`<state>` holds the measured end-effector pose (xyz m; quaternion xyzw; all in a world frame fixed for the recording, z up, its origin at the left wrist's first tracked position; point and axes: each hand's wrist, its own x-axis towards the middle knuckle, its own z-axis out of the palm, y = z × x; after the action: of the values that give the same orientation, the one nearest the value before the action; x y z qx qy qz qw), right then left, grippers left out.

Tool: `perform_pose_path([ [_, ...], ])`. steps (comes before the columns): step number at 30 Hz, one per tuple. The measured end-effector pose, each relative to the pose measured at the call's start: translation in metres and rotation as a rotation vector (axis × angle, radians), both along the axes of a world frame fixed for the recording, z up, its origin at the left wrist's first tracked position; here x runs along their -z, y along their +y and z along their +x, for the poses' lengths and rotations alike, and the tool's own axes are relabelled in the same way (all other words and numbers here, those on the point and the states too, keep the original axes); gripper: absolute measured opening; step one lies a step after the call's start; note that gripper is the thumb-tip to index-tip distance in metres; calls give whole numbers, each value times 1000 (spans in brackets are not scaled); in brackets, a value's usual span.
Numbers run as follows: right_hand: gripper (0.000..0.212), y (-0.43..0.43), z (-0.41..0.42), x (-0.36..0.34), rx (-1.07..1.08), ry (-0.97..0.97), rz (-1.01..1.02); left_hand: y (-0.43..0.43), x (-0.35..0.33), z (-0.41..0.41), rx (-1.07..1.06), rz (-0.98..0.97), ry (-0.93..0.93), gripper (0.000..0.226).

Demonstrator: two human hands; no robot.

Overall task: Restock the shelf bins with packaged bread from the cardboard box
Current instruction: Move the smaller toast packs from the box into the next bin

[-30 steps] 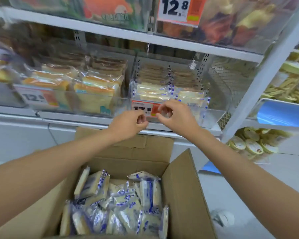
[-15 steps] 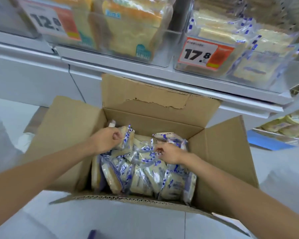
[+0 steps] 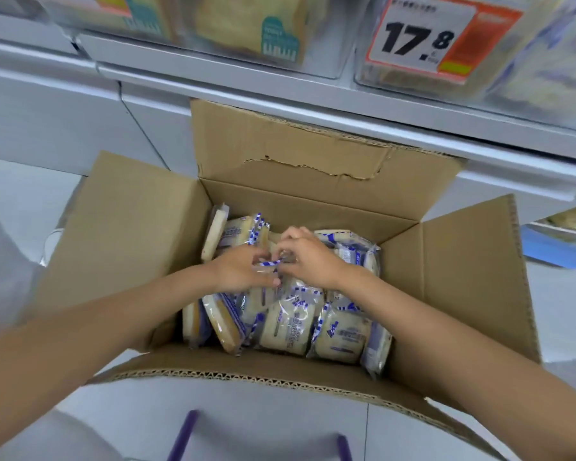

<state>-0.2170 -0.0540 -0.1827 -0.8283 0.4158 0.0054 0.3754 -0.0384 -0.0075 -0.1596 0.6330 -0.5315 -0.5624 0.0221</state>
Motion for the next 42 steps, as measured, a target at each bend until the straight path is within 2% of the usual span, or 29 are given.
perform_pose_path([
  [3,82,-1,-6,-9,231,-111,158,-1,-2,5,-231,76,81,55],
  [4,91,-2,-10,-8,289,-103,248,-2,-4,9,-306,133,151,57],
  [5,87,-2,-14,-6,325,-117,342,-2,-5,14,-356,186,221,60],
  [6,71,-1,-18,-5,340,-164,432,-2,-7,17,-364,220,261,60],
  [8,35,2,-20,-3,373,-273,538,-1,-10,23,-301,221,201,58],
  [9,31,4,-20,0,403,-282,553,0,-11,25,-284,206,156,51],
  [11,36,9,-27,17,393,-194,526,3,-14,35,-330,192,114,30],
  [14,49,20,-39,47,211,123,532,10,-14,55,-408,161,90,23],
  [16,59,27,-43,65,51,351,457,16,-15,64,-447,159,78,28],
  [18,51,34,-41,73,-53,449,330,20,-18,67,-457,160,83,37],
  [20,26,35,-37,75,-49,390,350,23,-18,68,-471,144,109,47],
  [22,10,31,-36,63,28,222,447,22,-19,67,-492,119,145,41],
  [26,31,7,-27,13,73,-32,388,13,-27,57,-465,92,184,38],
  [30,32,-15,-3,-39,260,-307,245,4,-46,28,-336,135,312,44],
  [33,57,-22,1,-71,346,-421,161,-2,-58,8,-414,68,357,47],
  [34,70,-24,-4,-80,356,-403,150,-3,-64,5,-456,52,385,48],
  [36,89,-28,-19,-92,302,-251,125,-6,-76,2,-511,32,451,50],
  [37,90,-28,-26,-98,235,-166,88,-7,-84,-1,-514,22,481,51],
  [39,83,-24,-37,-111,132,-117,-2,-7,-103,-9,-457,-8,501,56],
  [42,85,-13,-51,-144,84,-51,-187,-4,-140,-27,-309,-165,402,54],
])
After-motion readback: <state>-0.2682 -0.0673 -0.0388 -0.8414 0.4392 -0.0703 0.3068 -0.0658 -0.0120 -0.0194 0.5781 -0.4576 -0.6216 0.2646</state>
